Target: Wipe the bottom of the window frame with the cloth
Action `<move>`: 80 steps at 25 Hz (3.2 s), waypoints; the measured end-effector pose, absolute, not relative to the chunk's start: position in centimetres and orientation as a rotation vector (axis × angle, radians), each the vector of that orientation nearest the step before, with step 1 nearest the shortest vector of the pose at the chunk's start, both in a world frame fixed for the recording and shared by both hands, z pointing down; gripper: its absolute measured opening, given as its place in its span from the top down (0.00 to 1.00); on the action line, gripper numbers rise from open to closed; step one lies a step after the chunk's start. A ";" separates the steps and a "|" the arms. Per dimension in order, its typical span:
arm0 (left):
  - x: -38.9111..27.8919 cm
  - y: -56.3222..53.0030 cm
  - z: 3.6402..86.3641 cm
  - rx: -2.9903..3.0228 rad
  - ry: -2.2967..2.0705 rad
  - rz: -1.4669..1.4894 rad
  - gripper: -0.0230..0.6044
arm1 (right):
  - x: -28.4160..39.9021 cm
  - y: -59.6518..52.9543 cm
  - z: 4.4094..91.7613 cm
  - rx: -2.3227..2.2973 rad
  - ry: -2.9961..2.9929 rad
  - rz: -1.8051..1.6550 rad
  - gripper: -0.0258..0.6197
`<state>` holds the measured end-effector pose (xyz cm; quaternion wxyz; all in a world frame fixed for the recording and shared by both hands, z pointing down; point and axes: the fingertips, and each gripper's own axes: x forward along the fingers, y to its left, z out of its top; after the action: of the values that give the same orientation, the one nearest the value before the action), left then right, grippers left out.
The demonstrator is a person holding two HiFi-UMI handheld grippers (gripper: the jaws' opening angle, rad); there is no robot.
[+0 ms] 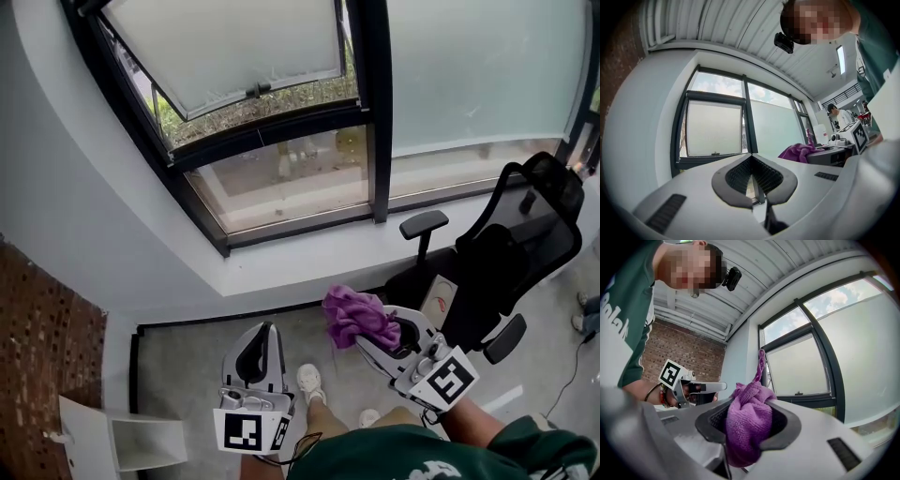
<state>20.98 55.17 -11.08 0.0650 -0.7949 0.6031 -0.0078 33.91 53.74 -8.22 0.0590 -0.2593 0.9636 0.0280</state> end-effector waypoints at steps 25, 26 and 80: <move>-5.4 26.1 -11.4 -2.499 1.611 0.021 0.95 | 9.2 28.8 -5.5 -1.103 2.875 -0.011 0.72; -6.8 24.7 -11.2 -2.506 1.611 0.008 0.95 | 7.8 27.4 -5.7 -1.111 2.864 -0.015 0.72; -19.1 6.6 17.9 -2.501 1.948 -0.170 0.95 | -8.4 8.7 20.0 -0.898 2.942 -0.564 0.74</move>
<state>-19.12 6.55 17.86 -0.0167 -0.7877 0.6135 -0.0536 -8.42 8.65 20.05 0.0071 -0.2871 0.9407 -0.1804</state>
